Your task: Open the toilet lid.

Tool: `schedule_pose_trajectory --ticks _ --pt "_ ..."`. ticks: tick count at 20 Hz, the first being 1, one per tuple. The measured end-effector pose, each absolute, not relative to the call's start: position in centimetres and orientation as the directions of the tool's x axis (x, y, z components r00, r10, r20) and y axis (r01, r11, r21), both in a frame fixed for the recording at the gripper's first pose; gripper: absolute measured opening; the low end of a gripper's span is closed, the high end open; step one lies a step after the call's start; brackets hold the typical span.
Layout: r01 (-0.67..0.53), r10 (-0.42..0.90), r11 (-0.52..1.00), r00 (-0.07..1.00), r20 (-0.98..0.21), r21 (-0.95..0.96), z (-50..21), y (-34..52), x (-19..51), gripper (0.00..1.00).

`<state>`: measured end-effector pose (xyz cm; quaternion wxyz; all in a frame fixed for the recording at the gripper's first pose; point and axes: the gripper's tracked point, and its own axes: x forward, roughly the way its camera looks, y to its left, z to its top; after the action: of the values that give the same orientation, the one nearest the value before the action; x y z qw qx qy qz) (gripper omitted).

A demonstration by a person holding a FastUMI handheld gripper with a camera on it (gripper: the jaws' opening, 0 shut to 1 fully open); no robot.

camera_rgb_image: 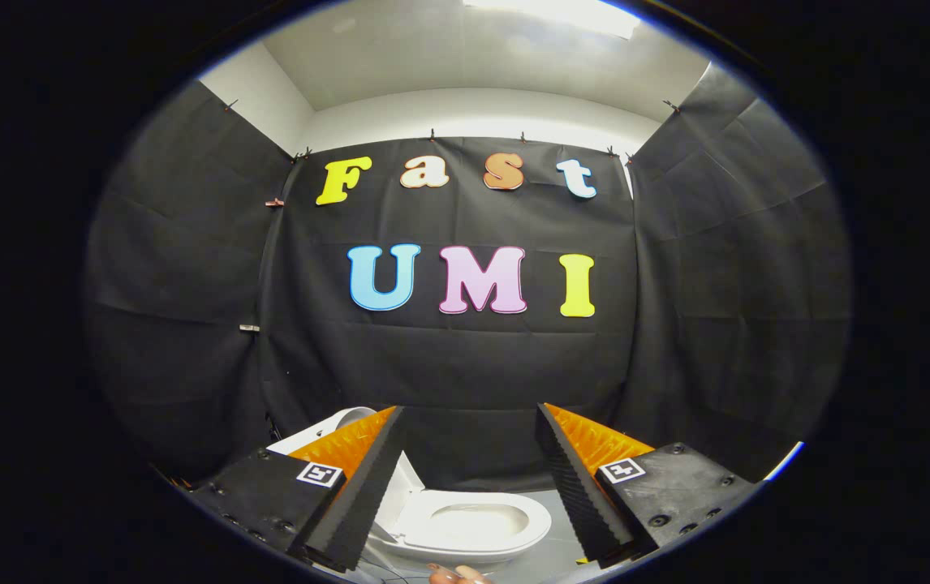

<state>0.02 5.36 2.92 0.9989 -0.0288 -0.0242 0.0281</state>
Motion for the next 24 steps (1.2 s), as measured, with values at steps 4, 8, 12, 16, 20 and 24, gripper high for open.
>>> schedule_pose_trajectory --ticks 4,8,12,16,20,24 --pt "-0.054 0.057 0.996 0.997 0.051 -0.065 3.13 5.6 -0.22 0.99" --pt "-0.053 0.056 0.996 0.997 0.05 -0.069 3.2 5.58 -0.42 0.99" --pt "-0.049 0.052 0.996 0.997 0.049 -0.071 3.11 5.44 -0.34 0.99" --pt "-0.051 0.054 0.996 0.997 0.05 -0.067 3.16 5.43 -0.3 0.99" --pt "-0.052 0.055 0.996 0.997 0.047 -0.069 3.14 5.38 -0.31 0.99" --pt "-0.055 0.059 0.996 0.997 0.048 -0.066 3.22 5.47 -0.27 0.99"
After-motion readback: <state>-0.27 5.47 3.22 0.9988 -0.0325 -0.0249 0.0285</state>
